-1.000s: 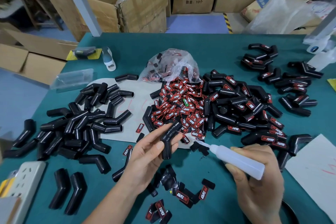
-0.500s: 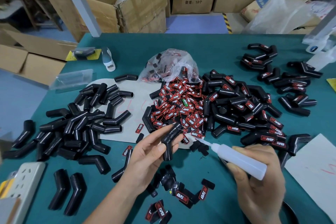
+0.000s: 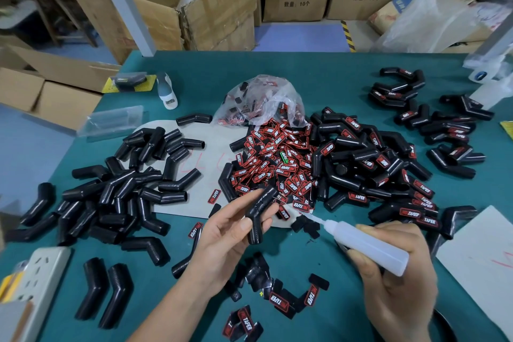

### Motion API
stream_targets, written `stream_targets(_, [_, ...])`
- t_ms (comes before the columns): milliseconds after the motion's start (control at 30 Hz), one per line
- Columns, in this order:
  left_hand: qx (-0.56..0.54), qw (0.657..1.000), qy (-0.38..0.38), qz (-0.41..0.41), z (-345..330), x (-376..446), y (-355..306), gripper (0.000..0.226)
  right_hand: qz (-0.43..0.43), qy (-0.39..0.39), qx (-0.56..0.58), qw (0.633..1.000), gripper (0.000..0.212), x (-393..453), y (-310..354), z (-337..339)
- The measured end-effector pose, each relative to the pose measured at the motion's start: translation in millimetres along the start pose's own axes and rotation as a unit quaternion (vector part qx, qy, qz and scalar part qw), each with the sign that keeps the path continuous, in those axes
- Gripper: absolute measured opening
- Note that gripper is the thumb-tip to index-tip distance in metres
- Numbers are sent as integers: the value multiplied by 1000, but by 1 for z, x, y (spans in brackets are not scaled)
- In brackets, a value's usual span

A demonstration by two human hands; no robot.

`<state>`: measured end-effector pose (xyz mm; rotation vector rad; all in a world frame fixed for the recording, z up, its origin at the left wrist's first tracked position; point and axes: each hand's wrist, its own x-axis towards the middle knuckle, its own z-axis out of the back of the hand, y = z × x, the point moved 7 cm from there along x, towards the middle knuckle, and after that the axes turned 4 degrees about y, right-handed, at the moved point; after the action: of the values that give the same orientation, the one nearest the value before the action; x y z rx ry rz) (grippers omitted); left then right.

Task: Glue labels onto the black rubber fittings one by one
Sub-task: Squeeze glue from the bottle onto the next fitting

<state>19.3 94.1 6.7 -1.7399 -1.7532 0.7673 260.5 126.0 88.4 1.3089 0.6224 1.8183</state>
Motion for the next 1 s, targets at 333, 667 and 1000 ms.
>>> stream_targets(333, [-1, 1000, 3, 1, -1, 0, 0, 54, 4, 4, 2, 1000, 29, 0, 2, 0])
stream_targets(667, [9, 1000, 10, 4, -2, 0, 0, 52, 4, 15, 7, 1000, 30, 0, 1, -2])
stream_targets(1000, [20, 1000, 2, 7, -2, 0, 0, 55, 5, 23, 8, 1000, 29, 0, 2, -4])
